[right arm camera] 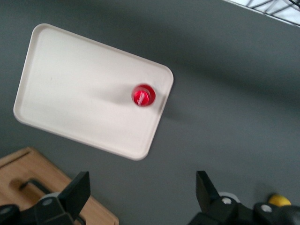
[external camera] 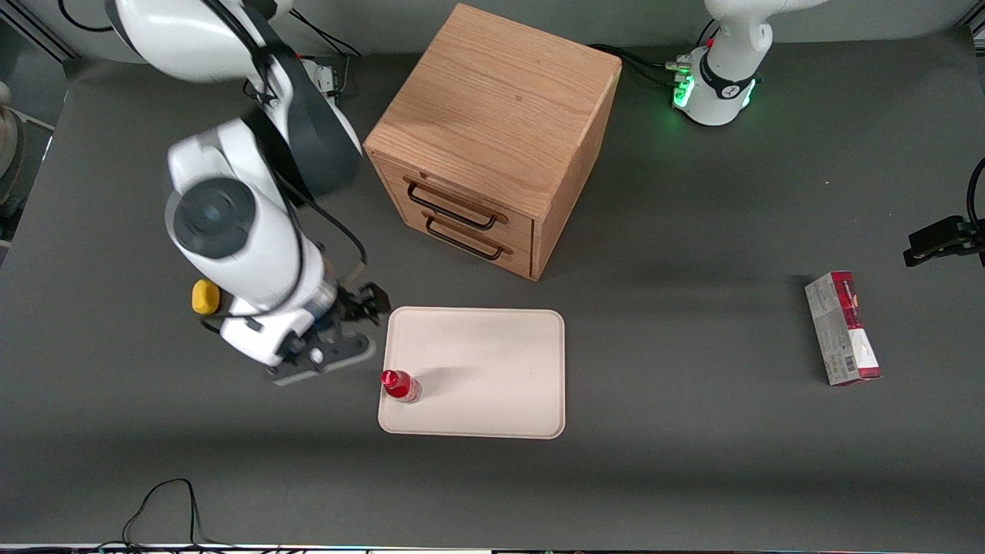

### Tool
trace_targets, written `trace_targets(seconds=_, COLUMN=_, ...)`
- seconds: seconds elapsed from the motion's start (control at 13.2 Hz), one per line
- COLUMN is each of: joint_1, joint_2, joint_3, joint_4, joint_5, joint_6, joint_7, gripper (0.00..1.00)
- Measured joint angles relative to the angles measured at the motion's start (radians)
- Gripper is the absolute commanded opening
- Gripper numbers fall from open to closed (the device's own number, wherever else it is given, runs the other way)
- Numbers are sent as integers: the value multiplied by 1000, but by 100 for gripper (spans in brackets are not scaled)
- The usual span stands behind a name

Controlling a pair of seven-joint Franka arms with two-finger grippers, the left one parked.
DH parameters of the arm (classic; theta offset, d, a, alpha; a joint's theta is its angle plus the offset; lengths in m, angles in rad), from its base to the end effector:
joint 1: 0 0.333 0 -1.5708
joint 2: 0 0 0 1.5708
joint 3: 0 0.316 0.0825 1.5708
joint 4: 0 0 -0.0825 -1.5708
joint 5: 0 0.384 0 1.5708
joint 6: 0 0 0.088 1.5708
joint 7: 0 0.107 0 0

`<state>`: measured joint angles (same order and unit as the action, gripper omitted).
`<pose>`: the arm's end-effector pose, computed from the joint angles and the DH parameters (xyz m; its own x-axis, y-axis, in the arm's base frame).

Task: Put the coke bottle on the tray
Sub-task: 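Open the right gripper and raise it away from the bottle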

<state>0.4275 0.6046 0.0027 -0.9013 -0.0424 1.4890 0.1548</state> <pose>0.6490 0.2917 0.5449 0.9633 0.2683 -0.0103 0.2685 -0.9623 0.0429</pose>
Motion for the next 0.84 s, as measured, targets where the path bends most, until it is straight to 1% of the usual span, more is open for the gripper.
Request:
trace_targets(seconds=0.15, joint_1=-12, joint_2=-103, joint_3=-17, joint_4=-53, joint_5=0, joint_6=-53, joint_7=1, gripper=100)
trace_targets(seconds=0.3, joint_1=-42, joint_2=-227, joint_3=-33, joint_4=-180, joint_5=0, joint_6=-54, joint_7=1, gripper=100)
trace_targets(seconds=0.38, joint_1=-72, joint_2=-293, joint_3=-36, joint_4=-258, joint_5=0, joint_6=-40, joint_7=1, gripper=100)
trace_targets(seconds=0.61, joint_1=-214, joint_2=-471, joint_3=-36, joint_4=-494, joint_5=9, joint_6=30, joint_7=-6, gripper=100)
trace_targets(seconds=0.84, joint_1=-342, joint_2=-595, joint_3=-36, joint_4=-691, joint_5=22, joint_6=120, joint_7=-68, gripper=100)
